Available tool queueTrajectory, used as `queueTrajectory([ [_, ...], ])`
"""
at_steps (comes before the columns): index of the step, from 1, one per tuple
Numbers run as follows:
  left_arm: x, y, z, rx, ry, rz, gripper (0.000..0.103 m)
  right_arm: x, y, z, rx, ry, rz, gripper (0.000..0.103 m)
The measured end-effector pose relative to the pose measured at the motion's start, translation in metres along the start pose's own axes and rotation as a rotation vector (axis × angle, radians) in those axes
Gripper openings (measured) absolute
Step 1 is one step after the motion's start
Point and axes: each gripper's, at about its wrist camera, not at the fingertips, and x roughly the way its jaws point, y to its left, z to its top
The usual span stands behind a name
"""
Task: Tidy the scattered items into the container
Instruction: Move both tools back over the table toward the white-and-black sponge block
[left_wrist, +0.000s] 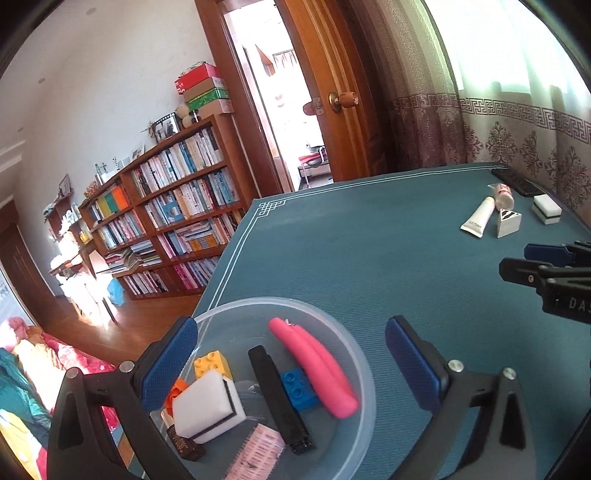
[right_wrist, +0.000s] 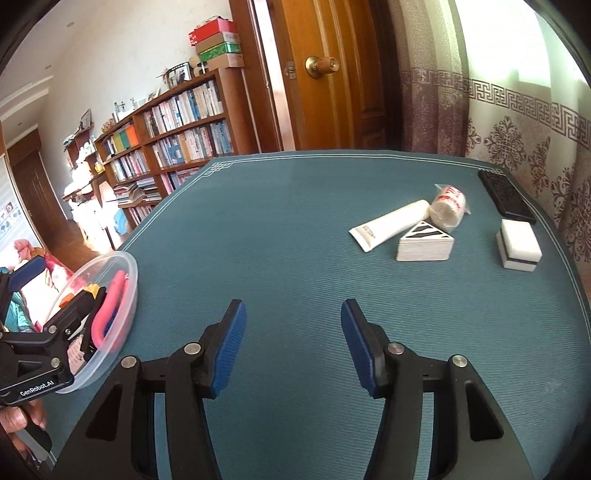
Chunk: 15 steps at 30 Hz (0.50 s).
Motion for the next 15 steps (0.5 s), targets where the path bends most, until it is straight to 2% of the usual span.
queueTrajectory([
  [12,-0.002,-0.047,0.021,0.068,-0.013,-0.063,0.102,-0.010,-0.071,0.001,0.118,-0.021,-0.091,0.058],
  [15,-0.001,-0.057,0.023,0.084,-0.013,-0.075,0.102,-0.011,-0.088,0.002,0.163,-0.021,-0.109,0.062],
])
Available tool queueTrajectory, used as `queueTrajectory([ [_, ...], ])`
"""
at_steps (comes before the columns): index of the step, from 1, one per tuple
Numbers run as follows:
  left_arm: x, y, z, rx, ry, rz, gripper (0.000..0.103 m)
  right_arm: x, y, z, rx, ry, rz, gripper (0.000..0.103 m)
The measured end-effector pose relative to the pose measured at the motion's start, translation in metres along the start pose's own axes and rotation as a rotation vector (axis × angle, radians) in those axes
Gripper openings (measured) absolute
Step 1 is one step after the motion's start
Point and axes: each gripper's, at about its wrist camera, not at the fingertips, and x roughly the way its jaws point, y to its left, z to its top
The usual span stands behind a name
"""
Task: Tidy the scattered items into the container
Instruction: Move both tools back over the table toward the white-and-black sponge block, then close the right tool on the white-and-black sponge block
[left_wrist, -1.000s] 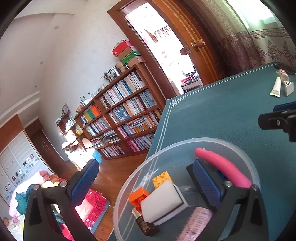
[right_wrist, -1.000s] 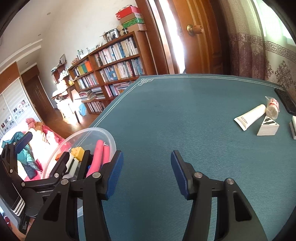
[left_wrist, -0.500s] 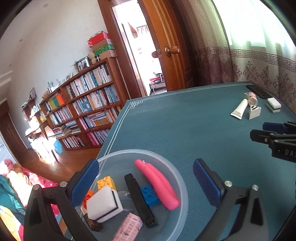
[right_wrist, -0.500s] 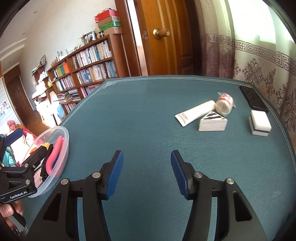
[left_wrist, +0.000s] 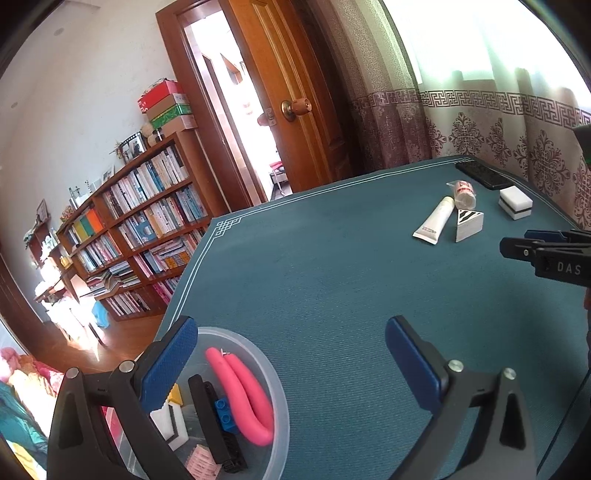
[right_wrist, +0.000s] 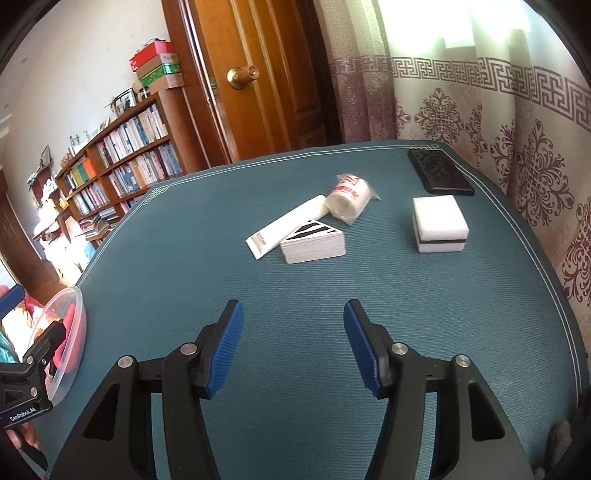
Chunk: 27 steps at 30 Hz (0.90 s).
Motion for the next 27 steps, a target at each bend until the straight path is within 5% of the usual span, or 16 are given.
queueTrajectory([
  [17,0.031,-0.037,0.033,-0.021,0.060,-0.181,0.102,0.004,-0.104,0.022,0.246,-0.021,-0.222,0.062],
  [23,0.049,-0.044,0.048,-0.039,0.080,-0.215,0.102,0.021,-0.101,0.038,0.215,-0.016,-0.240,0.062],
  [27,0.062,-0.050,0.057,-0.042,0.093,-0.228,0.102,0.035,-0.089,0.052,0.116,-0.047,-0.327,0.063],
])
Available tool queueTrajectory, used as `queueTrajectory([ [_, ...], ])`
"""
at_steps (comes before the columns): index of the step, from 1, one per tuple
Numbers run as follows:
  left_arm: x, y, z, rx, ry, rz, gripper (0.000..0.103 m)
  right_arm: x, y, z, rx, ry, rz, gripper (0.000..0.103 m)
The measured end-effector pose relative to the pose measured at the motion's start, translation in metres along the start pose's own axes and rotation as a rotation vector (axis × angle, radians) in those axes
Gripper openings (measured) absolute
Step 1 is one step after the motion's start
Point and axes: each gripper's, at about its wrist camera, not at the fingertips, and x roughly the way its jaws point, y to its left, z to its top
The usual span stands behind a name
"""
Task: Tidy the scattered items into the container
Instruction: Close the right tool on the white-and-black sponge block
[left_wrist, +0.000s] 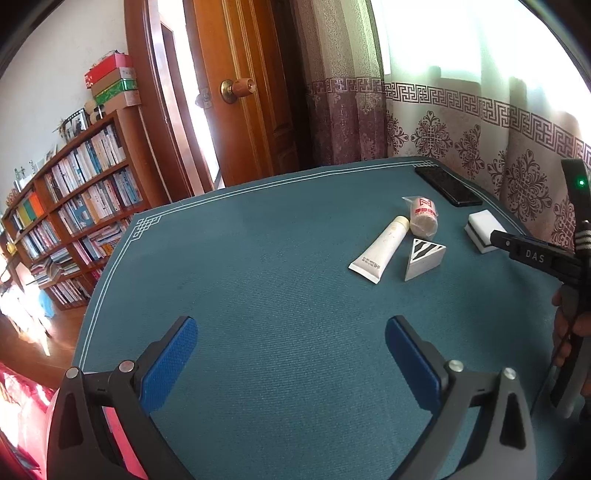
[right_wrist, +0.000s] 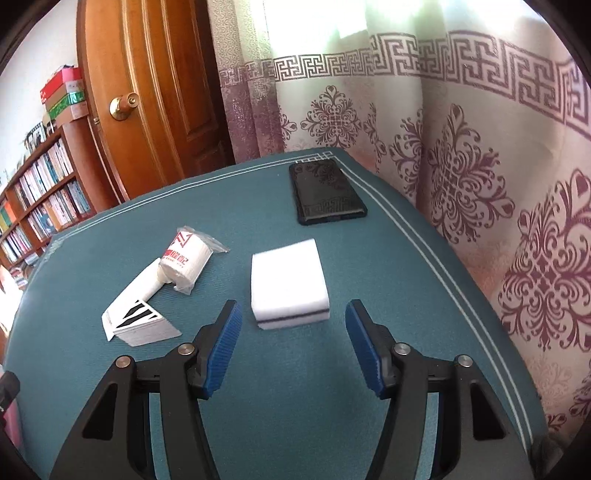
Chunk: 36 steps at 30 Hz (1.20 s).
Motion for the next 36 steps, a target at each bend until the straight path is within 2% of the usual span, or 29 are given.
queueTrajectory([
  [4,0.011,-0.006,0.008,0.022,-0.002,0.003,0.102,0.018,0.002,0.007,-0.039,-0.003,-0.051,0.068],
  [7,0.022,-0.007,0.014,0.019,0.005,0.001,0.102,0.029,-0.004,0.008,-0.007,0.038,0.022,0.073],
  [11,0.036,-0.011,0.020,0.003,0.025,-0.024,0.102,0.038,-0.008,0.007,0.019,0.075,0.097,0.074],
  [19,0.070,-0.037,0.036,0.009,0.067,-0.079,0.102,0.037,-0.010,0.005,0.033,0.076,0.185,0.074],
  [21,0.077,-0.041,0.039,0.006,0.071,-0.080,0.102,0.038,-0.010,0.006,0.037,0.076,0.205,0.070],
  [24,0.086,-0.045,0.044,0.006,0.074,-0.089,0.102,0.040,-0.011,0.006,0.044,0.085,0.197,0.054],
  [31,0.100,-0.056,0.047,0.027,0.081,-0.111,0.102,0.036,-0.015,0.005,0.063,0.086,0.196,0.051],
  [36,0.105,-0.061,0.054,0.046,0.068,-0.091,0.102,0.032,-0.017,0.002,0.071,0.087,0.197,0.051],
])
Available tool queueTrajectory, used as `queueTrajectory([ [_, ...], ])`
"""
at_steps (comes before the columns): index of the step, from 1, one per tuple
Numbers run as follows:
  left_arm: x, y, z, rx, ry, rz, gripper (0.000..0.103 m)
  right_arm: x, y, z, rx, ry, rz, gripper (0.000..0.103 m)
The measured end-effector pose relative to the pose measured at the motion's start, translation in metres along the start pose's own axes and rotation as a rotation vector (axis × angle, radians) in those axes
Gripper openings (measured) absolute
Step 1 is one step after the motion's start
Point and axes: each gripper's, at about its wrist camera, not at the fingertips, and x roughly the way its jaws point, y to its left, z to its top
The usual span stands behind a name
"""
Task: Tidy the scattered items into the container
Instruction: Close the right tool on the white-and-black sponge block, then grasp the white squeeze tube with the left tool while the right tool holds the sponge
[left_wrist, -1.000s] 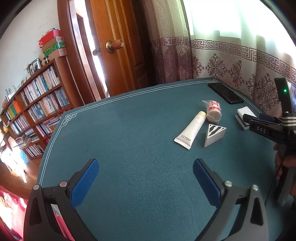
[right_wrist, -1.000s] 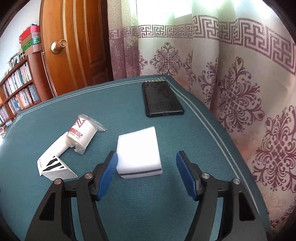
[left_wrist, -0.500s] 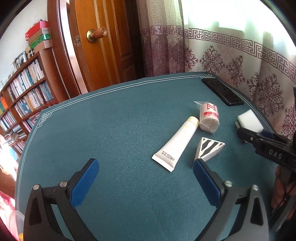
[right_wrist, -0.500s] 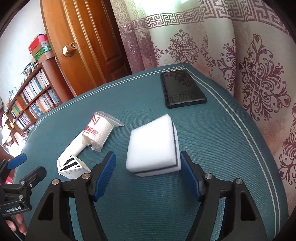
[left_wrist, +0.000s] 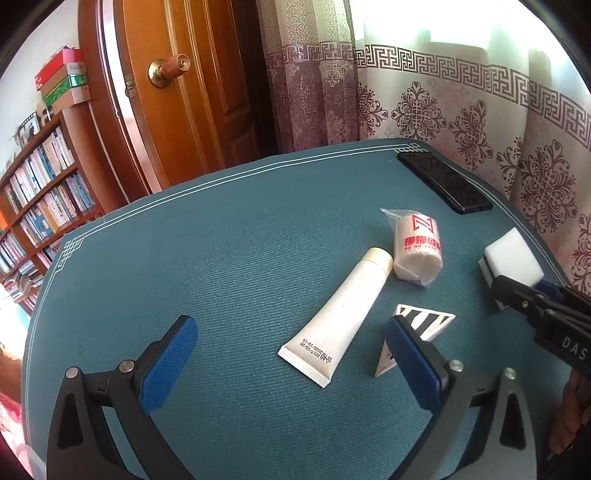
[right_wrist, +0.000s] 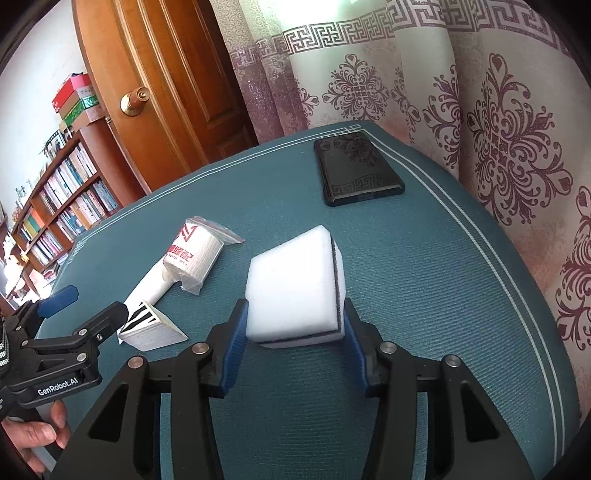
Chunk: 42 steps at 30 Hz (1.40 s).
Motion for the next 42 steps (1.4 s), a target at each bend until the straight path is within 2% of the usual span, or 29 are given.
queueTrajectory([
  [5,0.010,0.012,-0.001,-0.033,0.018,0.043,0.101,-0.002,-0.001,-0.001,0.014,-0.002,0.001,0.051],
  [11,0.023,-0.009,-0.008,0.009,0.040,-0.004,0.098,-0.003,-0.002,-0.001,0.020,-0.003,0.005,0.051],
  [14,0.026,-0.023,-0.005,0.042,0.041,-0.004,0.098,-0.003,-0.003,0.000,0.025,-0.002,0.011,0.051],
  [20,0.029,-0.024,0.003,0.023,0.052,-0.020,0.094,-0.002,-0.003,-0.001,0.024,-0.002,0.010,0.051],
  [21,0.028,-0.024,0.004,0.020,0.052,-0.029,0.088,-0.002,-0.003,-0.001,0.024,-0.002,0.010,0.051],
  [22,0.027,-0.025,0.005,0.020,0.052,-0.042,0.075,-0.002,-0.003,-0.001,0.024,-0.003,0.010,0.050],
  [24,0.023,-0.030,0.007,0.025,0.053,-0.075,0.058,-0.002,-0.003,-0.001,0.024,-0.003,0.009,0.049],
  [27,0.016,-0.042,0.009,0.067,0.048,-0.087,0.032,-0.002,-0.004,-0.001,0.026,-0.004,0.013,0.048],
  [30,0.011,-0.049,0.006,0.104,0.048,-0.079,0.033,-0.004,-0.005,0.000,0.037,-0.005,0.023,0.047],
  [42,-0.027,-0.032,-0.022,0.063,0.070,-0.124,0.033,-0.017,0.001,-0.001,0.036,-0.033,0.074,0.046],
])
